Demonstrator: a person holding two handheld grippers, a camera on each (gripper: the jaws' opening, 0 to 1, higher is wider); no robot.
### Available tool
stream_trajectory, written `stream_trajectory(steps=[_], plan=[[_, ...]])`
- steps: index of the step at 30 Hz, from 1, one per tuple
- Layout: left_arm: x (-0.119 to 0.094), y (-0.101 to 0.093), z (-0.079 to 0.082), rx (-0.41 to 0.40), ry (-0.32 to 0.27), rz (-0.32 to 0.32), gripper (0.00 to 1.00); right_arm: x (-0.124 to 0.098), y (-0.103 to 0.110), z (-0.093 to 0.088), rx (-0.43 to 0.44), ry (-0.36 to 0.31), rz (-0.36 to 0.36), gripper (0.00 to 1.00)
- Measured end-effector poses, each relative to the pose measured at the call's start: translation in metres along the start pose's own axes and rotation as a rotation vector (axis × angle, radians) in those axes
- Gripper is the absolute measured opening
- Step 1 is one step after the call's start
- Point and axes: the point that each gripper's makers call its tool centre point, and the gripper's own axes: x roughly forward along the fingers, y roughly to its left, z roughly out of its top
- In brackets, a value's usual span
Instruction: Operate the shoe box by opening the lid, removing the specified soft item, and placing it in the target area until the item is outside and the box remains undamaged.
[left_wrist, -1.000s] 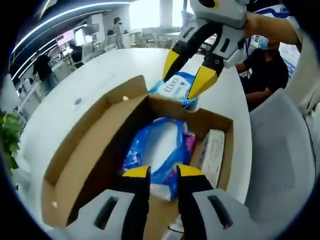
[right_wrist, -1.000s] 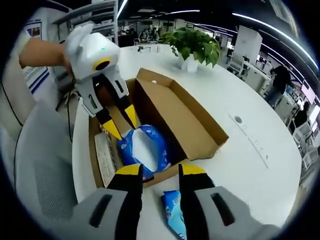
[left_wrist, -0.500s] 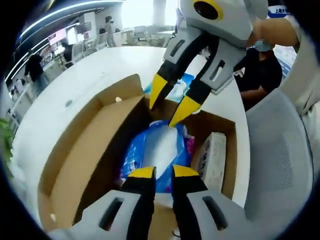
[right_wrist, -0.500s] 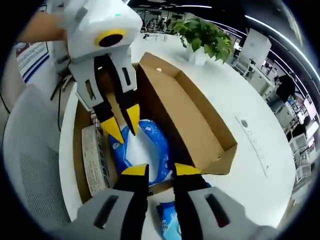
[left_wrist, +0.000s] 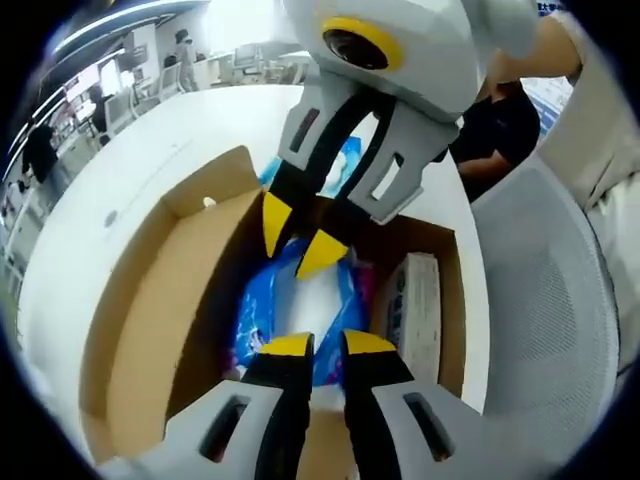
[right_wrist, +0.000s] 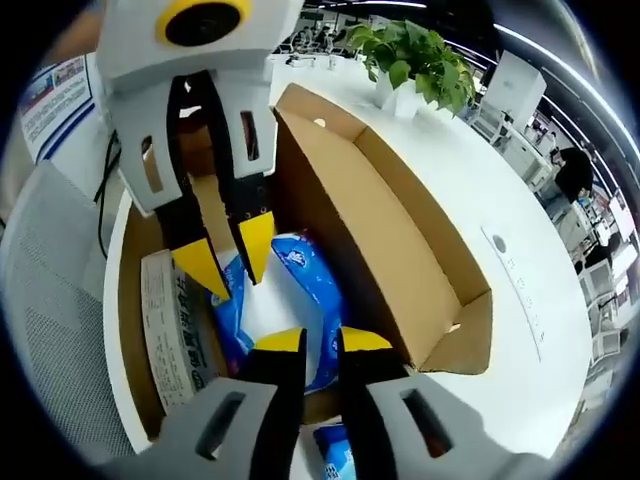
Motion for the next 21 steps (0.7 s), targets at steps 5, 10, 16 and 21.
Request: stream_trajectory(steps=[5,10,16,21], plan=[[0.001,0.002,-0.009,-0.003,0.02,0.002,0.0,0.003,-0.003,-0.002,-0.039,0.017,-0.012,0.01],[-0.004,0.002,-0.011,-0.023,0.012,0.008,0.0,0.004,-0.002,-0.001,-0.04,0.009,-0.01,0.0],[-0.012,0.0,-0.011,-0.021,0.006,0.032,0.0,0.0,0.002,0.003,-0.037,-0.006,-0.002,0.0],[-0.023,-0.002,-0.008,-0.024,-0.013,0.058,0.0,-0.007,0.003,0.009,-0.048,-0.025,-0.007,0.0]])
